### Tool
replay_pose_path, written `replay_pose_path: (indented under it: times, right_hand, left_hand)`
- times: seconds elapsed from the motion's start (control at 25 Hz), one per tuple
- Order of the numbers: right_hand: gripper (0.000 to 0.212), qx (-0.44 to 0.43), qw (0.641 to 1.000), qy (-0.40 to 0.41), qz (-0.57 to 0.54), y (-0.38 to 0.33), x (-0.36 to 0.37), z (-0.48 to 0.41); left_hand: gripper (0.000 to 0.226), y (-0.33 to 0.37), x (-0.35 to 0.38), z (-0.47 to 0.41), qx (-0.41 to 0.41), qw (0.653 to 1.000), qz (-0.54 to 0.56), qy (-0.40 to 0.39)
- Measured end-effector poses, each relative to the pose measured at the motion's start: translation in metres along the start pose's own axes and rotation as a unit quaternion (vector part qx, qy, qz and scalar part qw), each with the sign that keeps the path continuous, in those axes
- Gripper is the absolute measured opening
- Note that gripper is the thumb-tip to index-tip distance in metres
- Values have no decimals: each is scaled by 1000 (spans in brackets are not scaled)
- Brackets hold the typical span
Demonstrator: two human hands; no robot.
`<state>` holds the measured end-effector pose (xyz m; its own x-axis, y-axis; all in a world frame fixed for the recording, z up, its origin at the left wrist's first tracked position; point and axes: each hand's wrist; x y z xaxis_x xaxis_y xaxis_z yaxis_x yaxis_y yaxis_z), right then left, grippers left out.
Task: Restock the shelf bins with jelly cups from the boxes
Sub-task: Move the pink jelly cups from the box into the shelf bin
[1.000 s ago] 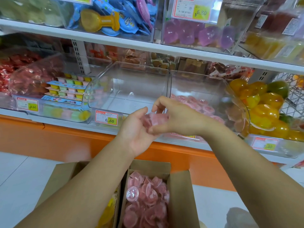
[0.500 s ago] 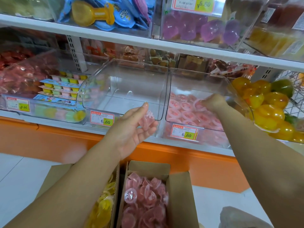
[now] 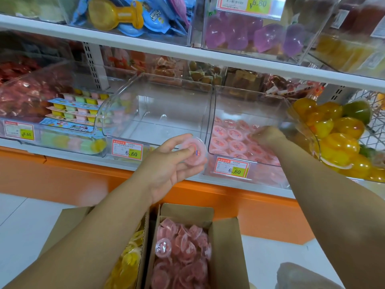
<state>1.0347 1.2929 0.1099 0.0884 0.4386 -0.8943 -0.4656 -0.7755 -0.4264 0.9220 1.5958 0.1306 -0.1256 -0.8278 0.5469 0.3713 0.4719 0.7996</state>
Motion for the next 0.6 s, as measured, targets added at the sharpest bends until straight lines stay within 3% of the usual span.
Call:
replay_pose_path:
  times: [0.16,0.2,0.32,0.4,0.52,0.6]
  right_hand:
    - [21,-74,994,53,-68,-23,-22,42]
    - [26,-101,986,11,-134,-33,-30,61]
    - [35,-185,914,-256,-253,-61,-44,119]
    - [30,-220,892,-305,-251,-70,-36,136]
    - [9,-203,908,-220,-292,-70,-28,130]
    - [4,-167,951,-69,-252,-56,-37,102]
  left_hand:
    - [45,1,4,2,21,997,-68,22]
    - [44,0,6,2,30,996,-86,23]
    - [35,-3,15,1,59,991,-116,26]
    - [30,-5,20,1,74,990,-118,25]
    - [25,-5,23,1,68,993,-94,16]
    - [22,-1,20,1,59,995,-75,16]
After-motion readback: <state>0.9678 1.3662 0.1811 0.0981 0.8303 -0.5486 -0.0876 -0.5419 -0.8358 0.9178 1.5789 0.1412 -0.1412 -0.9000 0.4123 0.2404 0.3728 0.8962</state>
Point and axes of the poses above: each hand's wrist, its own z-axis away from the middle knuckle, its own x-axis out of the palm, y = z × x, and after that the axes turned 6 degrees about z, right-handed
